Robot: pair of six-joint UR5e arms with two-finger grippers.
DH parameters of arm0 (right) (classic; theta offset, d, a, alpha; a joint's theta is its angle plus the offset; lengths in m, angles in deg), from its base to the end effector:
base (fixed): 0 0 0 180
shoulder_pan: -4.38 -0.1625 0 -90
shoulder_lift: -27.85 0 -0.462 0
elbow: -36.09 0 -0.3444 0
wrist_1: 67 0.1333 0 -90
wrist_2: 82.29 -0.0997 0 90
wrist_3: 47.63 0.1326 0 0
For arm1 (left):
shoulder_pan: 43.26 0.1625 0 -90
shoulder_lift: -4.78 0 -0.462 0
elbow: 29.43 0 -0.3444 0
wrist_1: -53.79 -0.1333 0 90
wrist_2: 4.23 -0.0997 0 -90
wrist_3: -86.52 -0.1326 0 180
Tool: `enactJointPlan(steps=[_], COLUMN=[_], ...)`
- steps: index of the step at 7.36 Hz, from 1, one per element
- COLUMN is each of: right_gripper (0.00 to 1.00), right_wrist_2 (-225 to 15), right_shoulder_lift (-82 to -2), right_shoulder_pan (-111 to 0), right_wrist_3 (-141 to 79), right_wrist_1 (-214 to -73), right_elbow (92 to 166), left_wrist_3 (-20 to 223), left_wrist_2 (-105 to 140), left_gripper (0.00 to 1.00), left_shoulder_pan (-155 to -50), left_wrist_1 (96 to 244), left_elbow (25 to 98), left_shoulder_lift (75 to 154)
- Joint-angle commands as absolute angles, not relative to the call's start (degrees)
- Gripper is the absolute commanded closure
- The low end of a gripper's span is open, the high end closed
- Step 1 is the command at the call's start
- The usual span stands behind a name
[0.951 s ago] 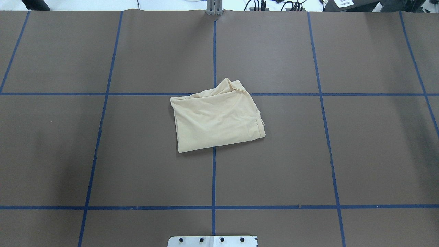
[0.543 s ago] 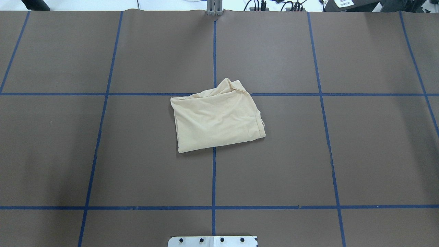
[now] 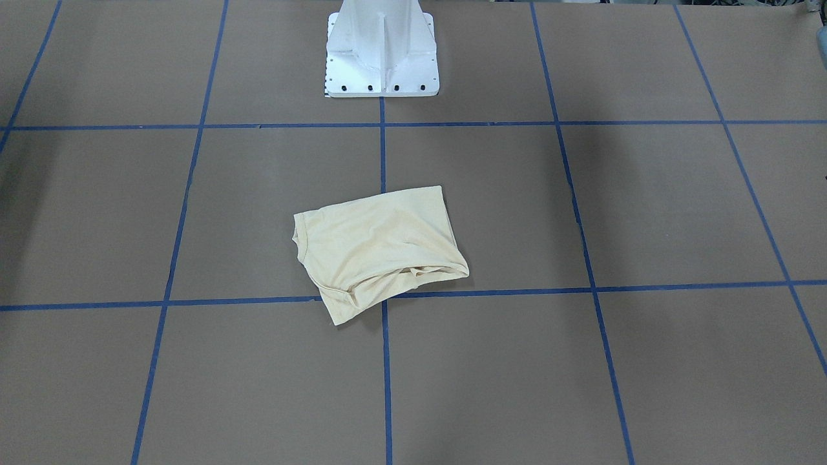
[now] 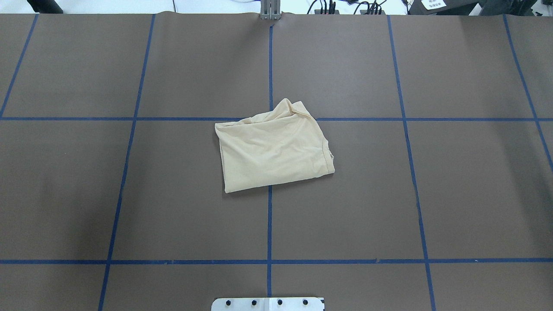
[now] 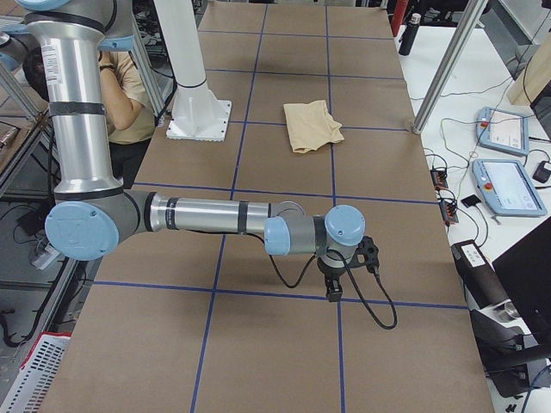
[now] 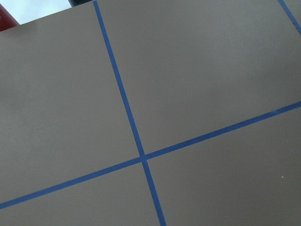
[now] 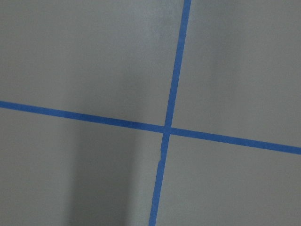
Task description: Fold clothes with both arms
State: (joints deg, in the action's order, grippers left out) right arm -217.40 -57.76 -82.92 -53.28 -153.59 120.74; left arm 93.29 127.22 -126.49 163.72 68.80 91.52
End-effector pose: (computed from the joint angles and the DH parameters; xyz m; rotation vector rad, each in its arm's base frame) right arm 0.0165 -0.4846 0.7181 0.0608 -0.7867 -0.1549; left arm 0.0077 -0.4513 0.6421 0.3285 0.7558 0.1572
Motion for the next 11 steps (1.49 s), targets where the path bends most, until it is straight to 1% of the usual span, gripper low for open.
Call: enactJointPlan(steps=[1,4,6,7,8,11], right_gripper=[0.00,0.00,0.00,0.00,0.00,0.00], right_wrist_2=[-216.7,-215.1,-218.2,-219.2,-219.8,-219.1], right_shoulder_lift=[-57.8,-58.6,-58.9,-58.8,-58.6,-60.0], right_shoulder_pan=[-82.5,-82.5,-82.4,-82.5,-82.4,-82.4], right_wrist_3=[-56.2,-55.1,-50.1,-49.8,-49.8,-49.8], right_wrist_1=[-159.1,-160.0,-159.9,-160.1,-159.9,-159.0], right_elbow=[121.9,124.7,126.7,125.9,125.4,126.3], left_wrist_3=[91.8,88.7,87.7,87.4,87.8,87.7], left_wrist_2=[123.4,124.1,126.2,128.6,130.0,129.5], left_gripper=[0.01,0.01,0.00,0.01,0.00,0.00], left_shoulder_pan=[-125.4,-126.5,-128.8,-129.4,-129.4,-129.7], left_wrist_1=[161.3,161.0,157.7,158.2,158.2,158.3], left_elbow=[68.5,68.1,69.1,68.3,69.0,69.5], left_shoulder_lift=[91.6,91.0,91.0,90.9,91.2,91.1])
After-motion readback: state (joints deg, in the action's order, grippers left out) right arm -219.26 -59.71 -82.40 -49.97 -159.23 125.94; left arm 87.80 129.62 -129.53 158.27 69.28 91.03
